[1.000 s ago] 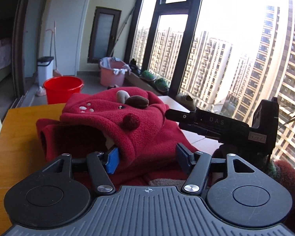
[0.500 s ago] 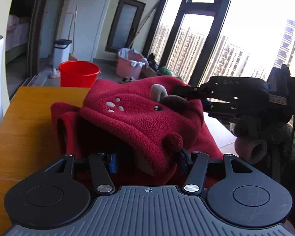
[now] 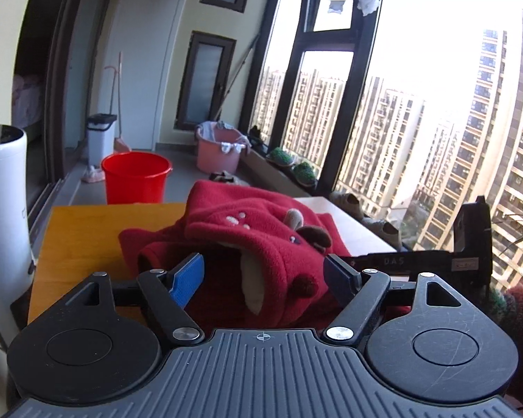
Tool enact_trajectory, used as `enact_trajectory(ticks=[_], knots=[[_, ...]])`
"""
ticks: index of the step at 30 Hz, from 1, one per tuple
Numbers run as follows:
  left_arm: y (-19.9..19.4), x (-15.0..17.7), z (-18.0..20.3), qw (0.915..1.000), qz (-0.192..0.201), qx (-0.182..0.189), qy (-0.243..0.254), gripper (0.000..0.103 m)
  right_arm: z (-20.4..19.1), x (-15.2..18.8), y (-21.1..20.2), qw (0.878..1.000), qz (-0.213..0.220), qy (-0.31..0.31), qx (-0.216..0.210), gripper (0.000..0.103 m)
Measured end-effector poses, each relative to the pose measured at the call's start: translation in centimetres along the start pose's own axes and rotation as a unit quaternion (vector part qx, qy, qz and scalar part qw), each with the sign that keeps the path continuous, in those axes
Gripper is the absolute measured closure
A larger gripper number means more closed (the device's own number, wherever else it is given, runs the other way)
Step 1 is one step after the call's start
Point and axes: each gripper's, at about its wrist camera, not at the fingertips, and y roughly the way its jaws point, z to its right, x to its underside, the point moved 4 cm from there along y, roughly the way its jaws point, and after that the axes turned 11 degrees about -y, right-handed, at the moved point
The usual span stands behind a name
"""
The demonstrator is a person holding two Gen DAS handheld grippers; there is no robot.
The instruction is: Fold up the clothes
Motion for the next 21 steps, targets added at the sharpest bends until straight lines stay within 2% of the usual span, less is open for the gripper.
enact_trajectory(ticks=[2, 4, 6, 9, 11, 13, 15, 16, 19, 21], knots=[[-0.4, -1.8, 1.1, 0.9991, 0.034, 0.023, -0.009, 0.022, -0.2, 0.1, 0.1, 1.000, 0.002, -0.009, 0.003, 0.095], [0.8, -2.7, 2.0, 0.9984, 0.042, 0.037, -0.004, 0.024, -0.1, 0.3, -0.2, 1.000, 0.005, -0.008, 0.001, 0.095], [3.6, -2.0, 2.5, 0.9990, 0.017, 0.038, 0.016, 0.033, -0.1, 0.3, -0.4, 1.000, 0.006, -0.008, 0.001, 0.095], [8.1, 1.2, 0.7, 0.9987, -0.042, -0.007, 0.030, 0.043, -0.2, 0.3, -0.9, 1.000, 0.004, -0.021, 0.006, 0.095], [9.3, 3.3, -1.5, 0.9974, -0.063, -0.033, 0.010, 0.041, -0.1, 0.2, -1.4, 0.999, -0.002, -0.035, 0.015, 0.095], [9.1, 4.3, -3.0, 0.9978, -0.057, -0.026, -0.019, 0.041, 0.0, -0.3, -1.8, 0.998, -0.009, -0.048, 0.024, 0.094], [8.5, 4.6, -3.7, 0.9981, -0.047, -0.016, -0.037, 0.040, -0.2, -1.8, -2.3, 0.997, -0.008, -0.058, 0.044, 0.081], [8.4, 4.7, -3.7, 0.9983, -0.044, -0.016, -0.035, 0.039, -0.8, -2.9, -2.5, 0.997, 0.005, -0.066, 0.044, 0.071], [8.3, 5.0, -3.0, 0.9990, -0.036, -0.023, -0.013, 0.038, -3.5, -6.9, -3.3, 0.993, 0.060, -0.095, 0.023, 0.070], [8.2, 5.1, -2.6, 0.9991, -0.034, -0.026, -0.002, 0.036, -5.6, -9.1, -2.6, 0.990, 0.083, -0.111, -0.007, 0.070]])
